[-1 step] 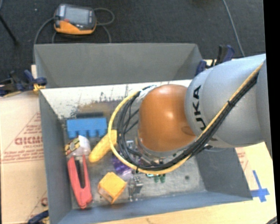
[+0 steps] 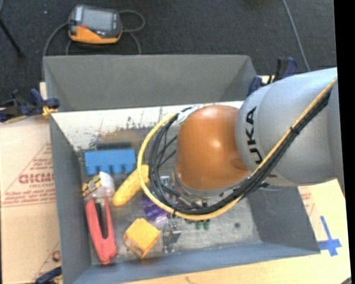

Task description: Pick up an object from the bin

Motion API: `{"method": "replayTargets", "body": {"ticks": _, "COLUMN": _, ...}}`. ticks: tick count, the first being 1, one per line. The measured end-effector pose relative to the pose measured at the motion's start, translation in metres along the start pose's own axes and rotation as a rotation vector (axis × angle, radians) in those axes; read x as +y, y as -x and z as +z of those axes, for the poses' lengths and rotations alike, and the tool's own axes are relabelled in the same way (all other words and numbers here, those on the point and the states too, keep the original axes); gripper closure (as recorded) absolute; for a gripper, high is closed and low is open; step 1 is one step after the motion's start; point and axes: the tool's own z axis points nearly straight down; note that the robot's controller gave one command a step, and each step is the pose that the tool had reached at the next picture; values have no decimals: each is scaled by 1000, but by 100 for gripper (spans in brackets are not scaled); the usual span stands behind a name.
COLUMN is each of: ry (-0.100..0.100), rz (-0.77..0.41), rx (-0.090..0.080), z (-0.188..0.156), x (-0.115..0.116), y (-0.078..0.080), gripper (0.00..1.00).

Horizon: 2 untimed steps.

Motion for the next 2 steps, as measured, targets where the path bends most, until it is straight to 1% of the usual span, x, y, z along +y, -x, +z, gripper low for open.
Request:
{"method": "replayTargets", "body": {"ticks": 1, "ry": 0, "rz": 1, "rx": 0, "z": 54, "x": -4, "y": 0, "gripper": 100}}
{"method": "replayTargets", "body": {"ticks": 2, "ry": 0, "rz": 1, "rx": 1, "z": 54, "x": -4, "y": 0, "gripper": 100}}
